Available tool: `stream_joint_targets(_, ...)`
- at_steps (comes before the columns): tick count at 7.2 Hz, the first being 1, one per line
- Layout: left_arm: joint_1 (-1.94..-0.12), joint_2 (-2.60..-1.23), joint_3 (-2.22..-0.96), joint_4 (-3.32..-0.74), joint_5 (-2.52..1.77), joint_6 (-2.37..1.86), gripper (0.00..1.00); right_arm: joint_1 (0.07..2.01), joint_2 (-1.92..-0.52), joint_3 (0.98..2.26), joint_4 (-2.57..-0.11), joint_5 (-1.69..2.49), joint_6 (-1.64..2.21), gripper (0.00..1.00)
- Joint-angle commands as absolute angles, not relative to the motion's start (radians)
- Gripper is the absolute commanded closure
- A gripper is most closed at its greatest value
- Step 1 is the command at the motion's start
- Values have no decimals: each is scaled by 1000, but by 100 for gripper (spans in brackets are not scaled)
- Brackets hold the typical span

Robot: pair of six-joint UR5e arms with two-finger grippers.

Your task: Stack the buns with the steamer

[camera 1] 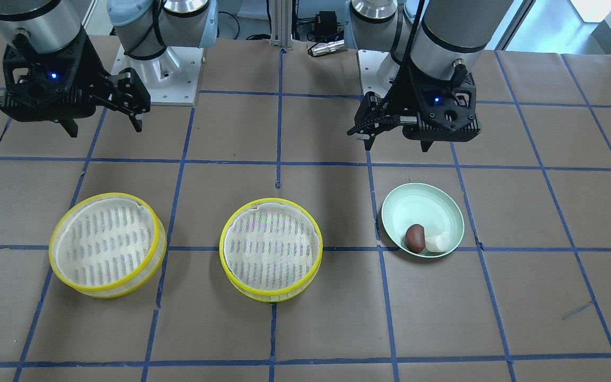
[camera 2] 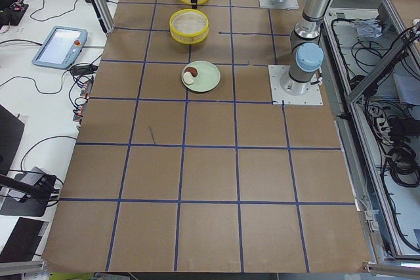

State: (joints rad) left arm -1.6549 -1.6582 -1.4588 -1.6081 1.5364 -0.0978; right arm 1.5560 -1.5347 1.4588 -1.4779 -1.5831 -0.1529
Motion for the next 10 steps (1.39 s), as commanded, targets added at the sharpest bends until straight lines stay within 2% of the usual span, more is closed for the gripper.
stream_joint_targets(1, -1638, -1664, -1512, -1605, 1540, -51, 0, 1510, -1529, 1462, -1483, -1582, -173, 0)
stream_joint_targets(3, -1519, -1701, -1641, -1435, 1539, 169, 0, 1374, -1476, 1500, -1511, -1589, -280, 0)
stream_joint_targets(4, -1449, -1741, -1666, -1393, 1537, 368, 0, 1320, -1450, 1543, -1604, -1591, -311, 0)
stream_joint_targets(8, -1323, -1939, -1684, -1264, 1558, 868, 0, 1162, -1347, 1719, -1906, -1592, -573, 1)
stream_joint_targets(10, -1322, -1992, -1690, -1244, 1566, 890, 2, 1132, -1289, 1799, -2053, -1577, -612, 1)
